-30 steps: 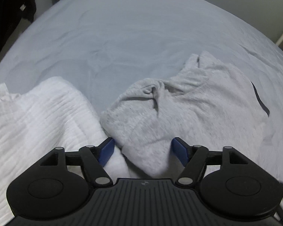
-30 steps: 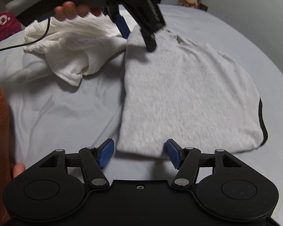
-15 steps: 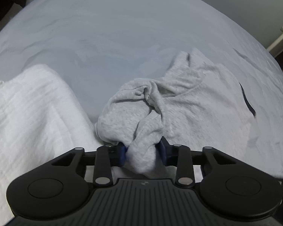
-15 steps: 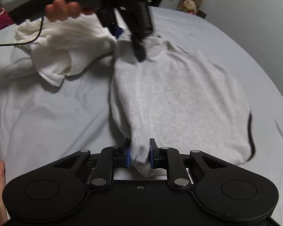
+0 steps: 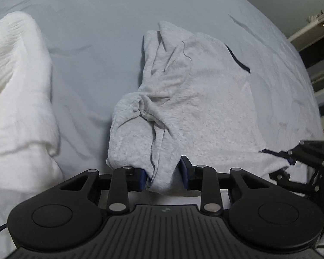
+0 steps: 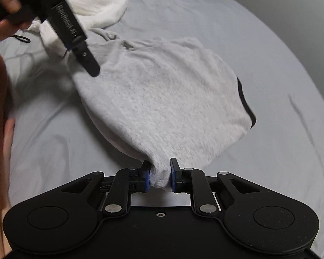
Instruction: Fold clothes
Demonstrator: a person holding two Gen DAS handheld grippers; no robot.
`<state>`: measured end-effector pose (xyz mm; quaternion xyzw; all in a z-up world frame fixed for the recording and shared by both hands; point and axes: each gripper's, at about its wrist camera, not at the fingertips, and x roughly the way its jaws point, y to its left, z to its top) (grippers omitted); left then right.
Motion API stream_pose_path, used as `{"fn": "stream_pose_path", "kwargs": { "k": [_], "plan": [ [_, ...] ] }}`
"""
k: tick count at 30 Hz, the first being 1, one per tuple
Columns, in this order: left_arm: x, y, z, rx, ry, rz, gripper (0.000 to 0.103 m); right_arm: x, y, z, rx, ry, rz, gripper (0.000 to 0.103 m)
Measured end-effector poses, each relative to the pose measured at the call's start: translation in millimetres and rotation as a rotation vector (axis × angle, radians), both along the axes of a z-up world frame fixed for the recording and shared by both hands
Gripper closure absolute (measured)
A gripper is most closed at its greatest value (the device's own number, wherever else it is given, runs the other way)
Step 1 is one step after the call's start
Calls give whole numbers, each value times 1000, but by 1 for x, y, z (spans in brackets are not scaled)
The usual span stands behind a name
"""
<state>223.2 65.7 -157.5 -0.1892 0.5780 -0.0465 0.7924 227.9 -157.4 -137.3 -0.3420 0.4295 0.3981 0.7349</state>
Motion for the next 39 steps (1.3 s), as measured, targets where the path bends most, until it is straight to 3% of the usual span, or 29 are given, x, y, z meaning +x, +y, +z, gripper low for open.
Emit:
{"fn": "stream_pose_path", "kwargs": {
  "k": [6, 9, 13, 16, 27, 31, 39],
  "plan": [
    [-7, -25, 14, 147, -74, 51, 70, -1, -4, -9, 63, 37, -67, 85],
    [-19, -43, 30, 245, -125, 70, 65, 2, -13, -2, 117, 66, -128, 76],
    [-44, -58, 48, 320, -183, 104, 37, -4, -32, 22, 197, 71, -203, 60],
    [-58, -74, 62, 367, -234, 128, 33, -14, -41, 40, 256, 69, -275, 55],
    [-94, -100, 90, 446, -320, 141, 23, -50, -57, 75, 482, 101, -573, 33],
    [-101, -101, 83, 469, -325, 164, 20, -66, -53, 75, 463, 69, -625, 32],
    [-114, -104, 72, 435, -344, 150, 14, -91, -61, 53, 425, -38, -705, 32]
  ]
}}
